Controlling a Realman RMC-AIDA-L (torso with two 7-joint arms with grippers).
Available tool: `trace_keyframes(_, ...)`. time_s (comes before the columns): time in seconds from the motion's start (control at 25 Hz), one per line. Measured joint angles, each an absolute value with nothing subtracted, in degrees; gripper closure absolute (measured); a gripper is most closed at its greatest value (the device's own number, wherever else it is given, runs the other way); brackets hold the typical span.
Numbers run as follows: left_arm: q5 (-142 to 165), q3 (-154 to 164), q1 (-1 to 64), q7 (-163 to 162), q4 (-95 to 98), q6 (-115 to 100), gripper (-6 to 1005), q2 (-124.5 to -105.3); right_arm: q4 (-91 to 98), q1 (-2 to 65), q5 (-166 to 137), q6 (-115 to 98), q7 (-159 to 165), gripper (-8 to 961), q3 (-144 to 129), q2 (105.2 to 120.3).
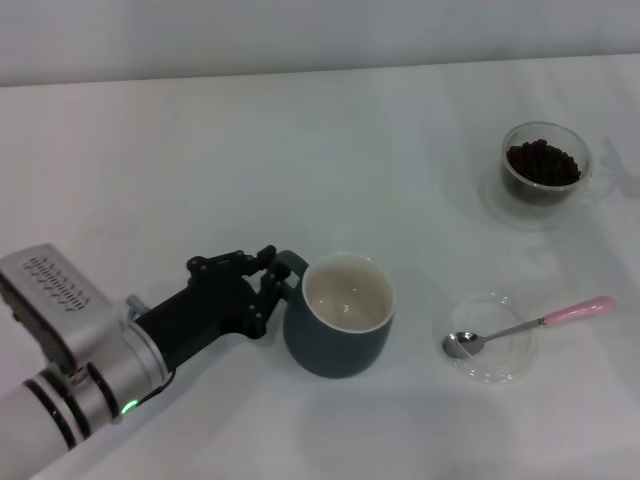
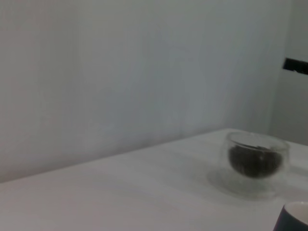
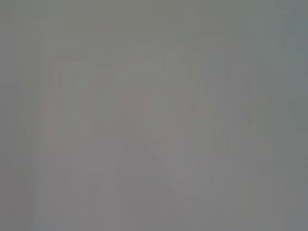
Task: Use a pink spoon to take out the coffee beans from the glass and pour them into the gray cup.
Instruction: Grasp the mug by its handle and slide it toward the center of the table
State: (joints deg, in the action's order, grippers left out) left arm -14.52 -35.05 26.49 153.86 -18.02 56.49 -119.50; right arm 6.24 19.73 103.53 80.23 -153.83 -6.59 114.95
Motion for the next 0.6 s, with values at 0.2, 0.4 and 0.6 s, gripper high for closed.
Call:
trace_keyframes(0.2,-14.5,-34.0,28.0,152.8,-18.1,55.2,828,-119.45,6.2,19.7,103.5,80.2,-153.8,83,-6.6,114.95)
trace_keyframes(0.4,-14.5,-33.8,28.3,152.5,-18.1,55.1,832,-119.40,6.2,19.7,103.5,80.0,-153.8,83,-6.6,114.96)
trace_keyframes(0.6,-14.5,-33.9,28.2,152.5,-18.1,55.2,819,-119.36,6.3,19.6,103.5,80.0,-153.6,83,-6.6,114.95)
